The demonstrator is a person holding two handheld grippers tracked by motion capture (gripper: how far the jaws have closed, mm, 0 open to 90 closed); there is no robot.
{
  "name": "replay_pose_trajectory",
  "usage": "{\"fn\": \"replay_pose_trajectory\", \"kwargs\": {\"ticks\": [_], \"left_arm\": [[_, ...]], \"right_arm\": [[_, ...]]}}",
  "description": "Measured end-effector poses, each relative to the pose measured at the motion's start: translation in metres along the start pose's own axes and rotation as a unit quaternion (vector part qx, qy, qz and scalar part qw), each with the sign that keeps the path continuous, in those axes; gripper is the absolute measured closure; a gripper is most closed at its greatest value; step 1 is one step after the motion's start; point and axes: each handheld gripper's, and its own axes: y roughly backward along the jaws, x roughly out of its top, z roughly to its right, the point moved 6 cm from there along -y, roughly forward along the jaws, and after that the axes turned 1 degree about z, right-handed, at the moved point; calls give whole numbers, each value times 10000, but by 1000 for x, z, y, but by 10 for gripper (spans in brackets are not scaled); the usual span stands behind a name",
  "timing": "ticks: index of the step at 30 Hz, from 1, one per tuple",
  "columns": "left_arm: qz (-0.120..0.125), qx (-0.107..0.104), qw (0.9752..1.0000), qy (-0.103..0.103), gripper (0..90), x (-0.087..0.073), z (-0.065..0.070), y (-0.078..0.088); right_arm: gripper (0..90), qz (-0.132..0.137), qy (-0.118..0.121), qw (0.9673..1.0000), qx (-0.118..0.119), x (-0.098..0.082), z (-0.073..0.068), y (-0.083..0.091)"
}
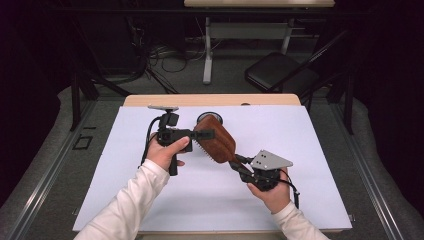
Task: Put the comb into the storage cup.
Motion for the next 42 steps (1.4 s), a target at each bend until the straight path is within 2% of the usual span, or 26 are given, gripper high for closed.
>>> {"fn": "replay_pose_trajectory", "kwargs": {"ticks": [15,29,42], "left_arm": [[-79,74,9999,48,508,2,-7,-2],[-26,198,9997,103,507,7,-14,0],[40,343,9993,116,508,15,-21,2]], "right_arm": [[663,-32,-30,10000,33,-1,0,-2],[550,-34,-21,10000,73,-1,0,-3],[470,-103,-122,9998,94,-2,3,-4]]}}
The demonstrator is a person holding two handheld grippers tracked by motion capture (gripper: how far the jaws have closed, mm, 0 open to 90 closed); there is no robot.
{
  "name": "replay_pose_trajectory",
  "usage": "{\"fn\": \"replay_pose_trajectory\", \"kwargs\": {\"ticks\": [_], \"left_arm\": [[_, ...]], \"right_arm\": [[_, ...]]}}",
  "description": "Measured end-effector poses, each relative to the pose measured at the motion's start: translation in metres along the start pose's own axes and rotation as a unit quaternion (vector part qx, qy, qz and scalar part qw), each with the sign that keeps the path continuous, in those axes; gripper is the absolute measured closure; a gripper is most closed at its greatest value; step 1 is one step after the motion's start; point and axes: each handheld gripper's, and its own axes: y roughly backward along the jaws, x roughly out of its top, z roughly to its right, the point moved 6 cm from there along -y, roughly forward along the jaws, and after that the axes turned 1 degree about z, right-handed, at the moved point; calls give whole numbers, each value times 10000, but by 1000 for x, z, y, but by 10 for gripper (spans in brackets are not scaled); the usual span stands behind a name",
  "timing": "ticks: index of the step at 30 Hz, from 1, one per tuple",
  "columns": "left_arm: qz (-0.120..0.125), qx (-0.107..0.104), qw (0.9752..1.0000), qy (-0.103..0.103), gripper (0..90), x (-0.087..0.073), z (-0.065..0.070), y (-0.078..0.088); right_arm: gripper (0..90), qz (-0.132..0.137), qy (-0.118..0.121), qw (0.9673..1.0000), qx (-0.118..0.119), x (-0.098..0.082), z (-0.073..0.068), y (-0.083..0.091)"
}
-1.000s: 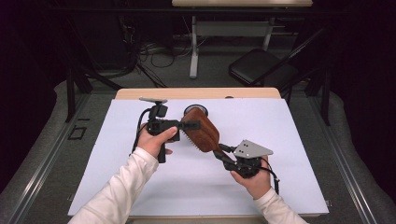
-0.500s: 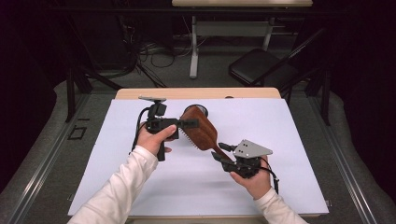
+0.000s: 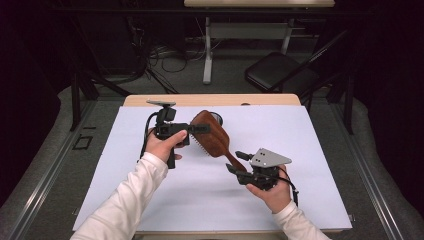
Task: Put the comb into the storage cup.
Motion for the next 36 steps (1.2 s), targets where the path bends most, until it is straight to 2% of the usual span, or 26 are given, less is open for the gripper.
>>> {"fn": "replay_pose_trajectory", "kwargs": {"ticks": [4,11,15,19,27,36], "left_arm": [[39,25,10000,-10,508,3,0,1],[106,97,9999,-28,507,9,-1,5],[149,145,9998,-47,507,13,-1,8],[200,192,9996,-55,508,17,0,10],[331,276,9991,-49,507,25,-1,14],[470,355,9982,-140,508,34,5,17]], "right_arm": [[443,45,-41,10000,-11,1,2,2],[398,13,-53,9999,-163,2,8,3],[380,-81,-92,9996,-259,2,11,5],[369,-135,-20,9995,-277,3,12,5],[361,-310,-136,9988,-343,1,16,7],[271,-358,-164,9980,-494,1,18,8]]}}
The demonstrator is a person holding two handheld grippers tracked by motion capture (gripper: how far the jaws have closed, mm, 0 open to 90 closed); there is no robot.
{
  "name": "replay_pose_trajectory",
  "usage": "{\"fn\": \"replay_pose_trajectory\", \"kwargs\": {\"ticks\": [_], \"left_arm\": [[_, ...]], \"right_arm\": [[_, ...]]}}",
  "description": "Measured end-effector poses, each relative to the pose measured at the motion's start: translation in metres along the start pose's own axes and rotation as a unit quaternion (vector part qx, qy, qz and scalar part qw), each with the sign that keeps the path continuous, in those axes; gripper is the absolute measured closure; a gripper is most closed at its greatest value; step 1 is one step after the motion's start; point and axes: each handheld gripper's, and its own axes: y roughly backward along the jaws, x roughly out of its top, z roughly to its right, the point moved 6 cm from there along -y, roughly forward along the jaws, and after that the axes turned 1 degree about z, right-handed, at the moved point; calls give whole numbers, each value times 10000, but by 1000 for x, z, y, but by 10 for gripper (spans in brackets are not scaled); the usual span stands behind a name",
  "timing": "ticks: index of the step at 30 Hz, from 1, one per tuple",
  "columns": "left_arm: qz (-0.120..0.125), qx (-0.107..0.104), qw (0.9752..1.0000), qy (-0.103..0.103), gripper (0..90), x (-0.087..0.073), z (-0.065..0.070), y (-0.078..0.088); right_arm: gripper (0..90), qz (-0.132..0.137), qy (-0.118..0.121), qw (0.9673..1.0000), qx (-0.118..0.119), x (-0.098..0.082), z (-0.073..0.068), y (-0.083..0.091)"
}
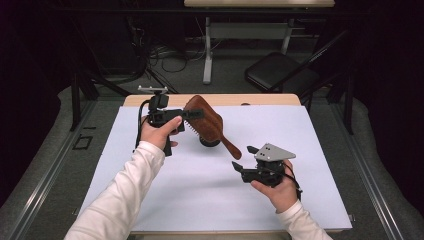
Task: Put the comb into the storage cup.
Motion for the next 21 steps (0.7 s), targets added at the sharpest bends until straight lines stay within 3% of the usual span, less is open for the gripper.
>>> {"fn": "replay_pose_trajectory", "kwargs": {"ticks": [21], "left_arm": [[318,289,9991,-13,507,28,-3,15]], "right_arm": [[191,-27,-167,9998,-131,-2,8,1]]}}
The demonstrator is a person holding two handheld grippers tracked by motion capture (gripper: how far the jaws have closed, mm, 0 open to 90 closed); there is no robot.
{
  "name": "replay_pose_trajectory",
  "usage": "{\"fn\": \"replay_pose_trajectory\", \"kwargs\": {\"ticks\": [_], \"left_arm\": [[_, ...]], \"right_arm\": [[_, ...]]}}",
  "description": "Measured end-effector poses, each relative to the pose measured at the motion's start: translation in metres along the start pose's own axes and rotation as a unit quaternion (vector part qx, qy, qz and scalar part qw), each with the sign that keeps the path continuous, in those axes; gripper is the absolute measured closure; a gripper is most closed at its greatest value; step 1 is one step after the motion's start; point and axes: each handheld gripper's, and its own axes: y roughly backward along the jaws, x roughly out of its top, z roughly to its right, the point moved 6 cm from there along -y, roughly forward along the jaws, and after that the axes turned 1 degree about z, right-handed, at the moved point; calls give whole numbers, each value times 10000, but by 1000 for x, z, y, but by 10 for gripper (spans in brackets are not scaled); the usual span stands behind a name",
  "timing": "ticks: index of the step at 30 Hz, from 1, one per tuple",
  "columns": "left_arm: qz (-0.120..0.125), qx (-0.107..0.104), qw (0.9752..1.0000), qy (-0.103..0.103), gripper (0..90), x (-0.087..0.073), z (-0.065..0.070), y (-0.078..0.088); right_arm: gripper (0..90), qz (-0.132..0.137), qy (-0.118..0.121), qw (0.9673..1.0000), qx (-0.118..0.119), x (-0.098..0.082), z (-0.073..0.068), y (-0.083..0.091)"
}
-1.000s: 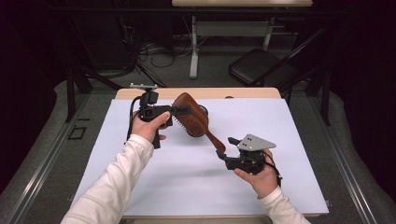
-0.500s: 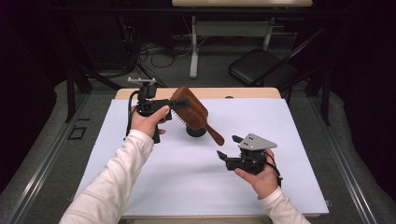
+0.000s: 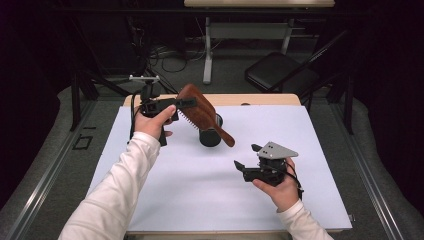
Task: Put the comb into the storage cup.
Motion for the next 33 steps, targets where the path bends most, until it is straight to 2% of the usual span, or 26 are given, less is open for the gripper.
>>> {"fn": "replay_pose_trajectory", "kwargs": {"ticks": [27,33], "left_arm": [[284,258,9992,67,507,26,-9,15],[311,336,9989,61,507,31,-10,17]], "right_arm": [[155,-18,-259,9996,82,0,0,-1],[152,-58,-189,9997,115,-1,-1,-2]]}}
